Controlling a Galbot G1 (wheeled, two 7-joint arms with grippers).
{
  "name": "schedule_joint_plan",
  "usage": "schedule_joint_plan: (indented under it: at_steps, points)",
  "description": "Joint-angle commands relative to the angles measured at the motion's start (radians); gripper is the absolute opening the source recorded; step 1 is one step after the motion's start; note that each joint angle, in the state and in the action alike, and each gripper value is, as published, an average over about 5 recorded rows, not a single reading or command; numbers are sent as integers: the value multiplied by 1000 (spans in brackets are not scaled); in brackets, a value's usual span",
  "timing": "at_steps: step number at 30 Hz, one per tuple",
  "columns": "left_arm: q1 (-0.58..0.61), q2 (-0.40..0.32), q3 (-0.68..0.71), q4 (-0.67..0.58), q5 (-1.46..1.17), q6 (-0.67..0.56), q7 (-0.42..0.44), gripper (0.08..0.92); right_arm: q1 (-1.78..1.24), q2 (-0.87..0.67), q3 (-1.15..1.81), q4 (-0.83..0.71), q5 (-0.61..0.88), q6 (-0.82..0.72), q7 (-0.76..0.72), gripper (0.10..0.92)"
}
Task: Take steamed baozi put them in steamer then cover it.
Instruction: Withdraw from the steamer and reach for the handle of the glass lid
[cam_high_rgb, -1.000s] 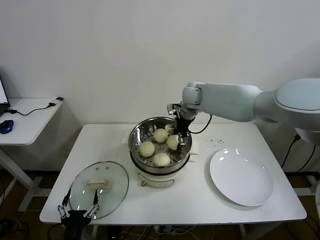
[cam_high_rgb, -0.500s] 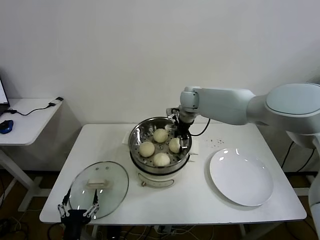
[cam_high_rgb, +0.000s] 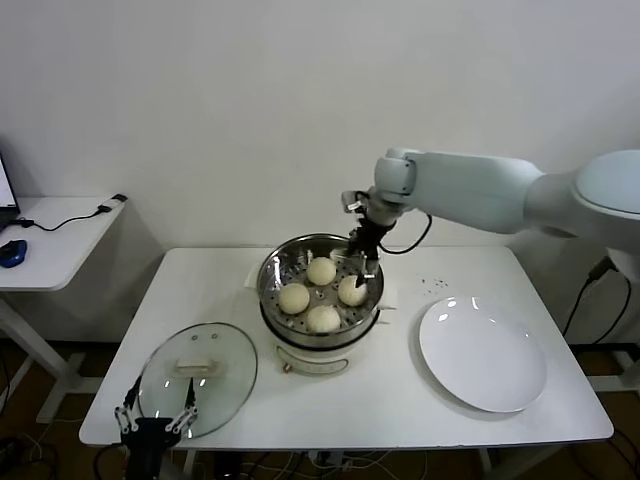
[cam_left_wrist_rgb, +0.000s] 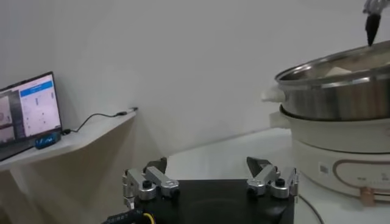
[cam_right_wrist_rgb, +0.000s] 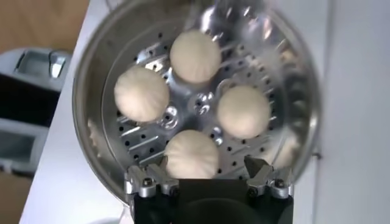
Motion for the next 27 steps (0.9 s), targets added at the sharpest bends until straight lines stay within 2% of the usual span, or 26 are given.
schedule_joint_plan:
  at_steps: [1, 9, 15, 23, 27]
  points:
    - [-10, 4, -2, -1, 7, 4, 1, 823, 17, -303, 148, 155, 152, 184, 162, 823]
    - [-9, 2, -19, -10, 20, 5, 10, 823, -358, -575, 541, 344, 205, 288, 511, 823]
    - [-3, -2, -31, -44, 42, 17, 20, 823, -801, -664, 1012, 444, 200, 330, 686, 823]
    - [-1, -2, -48, -74, 253, 20, 81, 823, -1354, -711, 1531, 560, 130, 368, 732, 823]
    - [-7, 2, -58, -77, 473, 6, 84, 823, -1631, -661, 1798, 601, 79, 363, 718, 823]
